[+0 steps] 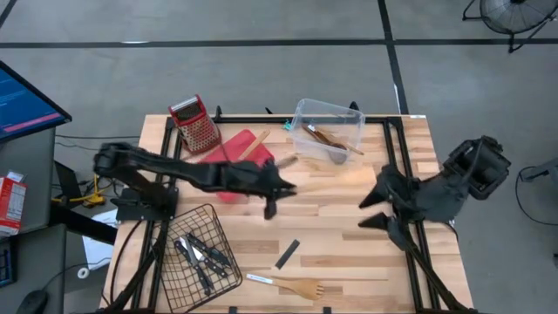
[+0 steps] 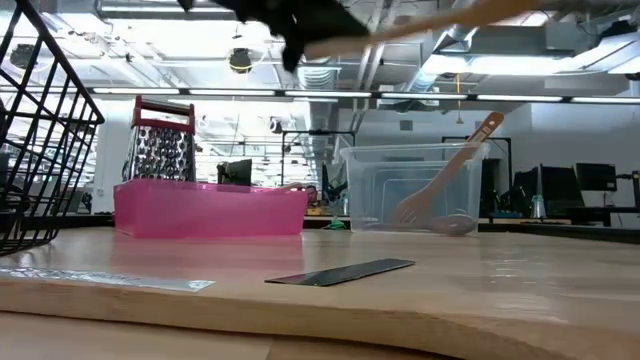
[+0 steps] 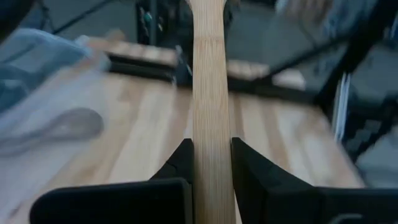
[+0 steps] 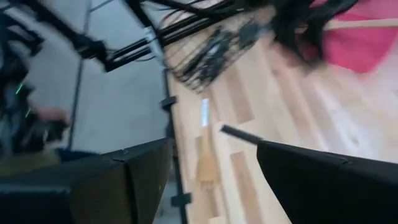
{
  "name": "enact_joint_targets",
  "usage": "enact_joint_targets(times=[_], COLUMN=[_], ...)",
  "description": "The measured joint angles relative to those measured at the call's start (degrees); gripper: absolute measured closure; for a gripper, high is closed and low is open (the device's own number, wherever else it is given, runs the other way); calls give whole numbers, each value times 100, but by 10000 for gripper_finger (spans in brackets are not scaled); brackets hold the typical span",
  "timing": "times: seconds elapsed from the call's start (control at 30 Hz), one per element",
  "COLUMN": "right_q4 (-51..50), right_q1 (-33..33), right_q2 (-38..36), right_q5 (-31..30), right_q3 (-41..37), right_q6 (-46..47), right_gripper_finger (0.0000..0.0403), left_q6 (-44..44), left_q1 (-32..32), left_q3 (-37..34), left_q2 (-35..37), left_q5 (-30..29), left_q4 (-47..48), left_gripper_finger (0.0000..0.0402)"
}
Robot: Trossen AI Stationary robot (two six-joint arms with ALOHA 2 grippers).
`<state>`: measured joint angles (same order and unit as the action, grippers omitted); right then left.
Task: Pick & Place Kitchen Items
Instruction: Put the wooden spatula into the red bin
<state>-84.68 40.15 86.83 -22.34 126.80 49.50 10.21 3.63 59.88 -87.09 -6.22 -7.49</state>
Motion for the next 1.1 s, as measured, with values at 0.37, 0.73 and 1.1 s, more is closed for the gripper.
enact_joint_targets(times=[0.37,0.73,1.1], right_q4=[441,437,439], right_q1=[1239,1608,1447], right_q2=[115,371,464], right_q5=[-95,-1178,-1681], right_q3=[-15,-55,-55], right_q6=[-53,-321,-600], right_gripper_finger=[154,154,154], left_q6=[982,1724,1719], left_q1=[-569,-312,298], left_q3=[9,13,17], left_q2=[1746,2902,3165], left_q5=[220,1255,2433], left_q4=[52,-1021,-3388], left_gripper_finger=[359,359,359])
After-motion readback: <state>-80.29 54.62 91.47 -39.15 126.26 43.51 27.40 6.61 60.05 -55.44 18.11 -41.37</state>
